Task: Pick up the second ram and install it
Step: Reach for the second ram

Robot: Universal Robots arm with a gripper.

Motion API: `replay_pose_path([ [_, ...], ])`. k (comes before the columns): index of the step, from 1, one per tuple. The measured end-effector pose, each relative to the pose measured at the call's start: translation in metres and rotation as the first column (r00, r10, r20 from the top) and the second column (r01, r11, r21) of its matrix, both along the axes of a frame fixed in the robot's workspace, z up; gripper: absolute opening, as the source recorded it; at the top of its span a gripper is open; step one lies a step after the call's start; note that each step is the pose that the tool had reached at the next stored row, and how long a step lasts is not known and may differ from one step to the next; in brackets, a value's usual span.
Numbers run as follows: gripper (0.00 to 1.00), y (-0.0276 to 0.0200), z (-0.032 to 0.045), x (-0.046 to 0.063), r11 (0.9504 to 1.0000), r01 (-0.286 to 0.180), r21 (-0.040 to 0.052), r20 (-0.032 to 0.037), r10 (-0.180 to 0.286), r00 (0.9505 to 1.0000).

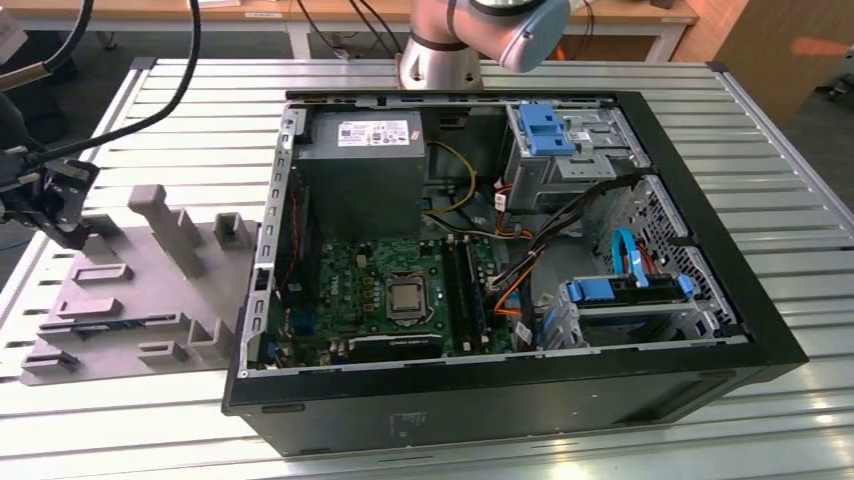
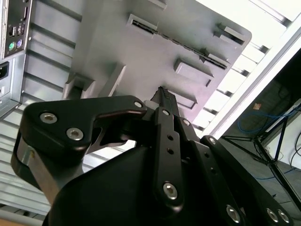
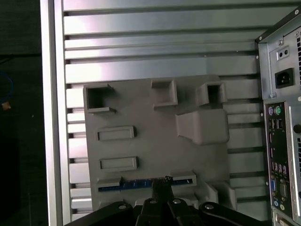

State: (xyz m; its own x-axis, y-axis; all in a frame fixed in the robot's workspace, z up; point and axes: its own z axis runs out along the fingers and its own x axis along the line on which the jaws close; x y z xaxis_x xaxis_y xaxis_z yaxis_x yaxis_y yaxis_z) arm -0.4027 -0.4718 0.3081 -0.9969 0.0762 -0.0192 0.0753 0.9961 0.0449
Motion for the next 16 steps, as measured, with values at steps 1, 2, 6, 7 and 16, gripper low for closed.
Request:
replay_pose_path([
  [1,0.11,-0.0004,-0.0018,0.0,1.0,0.0,0.0,0.0,0.0,1.0],
  [2,0.11,-0.0008,-0.0035,0.0,1.0,0.0,0.0,0.0,0.0,1.0],
  [6,0.11,-0.0012,-0.0058,0.0,1.0,0.0,-0.0003,-0.0003,0.0,1.0],
  [7,0.11,-0.0012,-0.0061,0.0,1.0,0.0,-0.0001,-0.0002,0.0,1.0],
  [16,0.11,-0.0036,-0.0099,-0.0035,1.0,0.0,0.0001,0.0,0.0,1.0],
])
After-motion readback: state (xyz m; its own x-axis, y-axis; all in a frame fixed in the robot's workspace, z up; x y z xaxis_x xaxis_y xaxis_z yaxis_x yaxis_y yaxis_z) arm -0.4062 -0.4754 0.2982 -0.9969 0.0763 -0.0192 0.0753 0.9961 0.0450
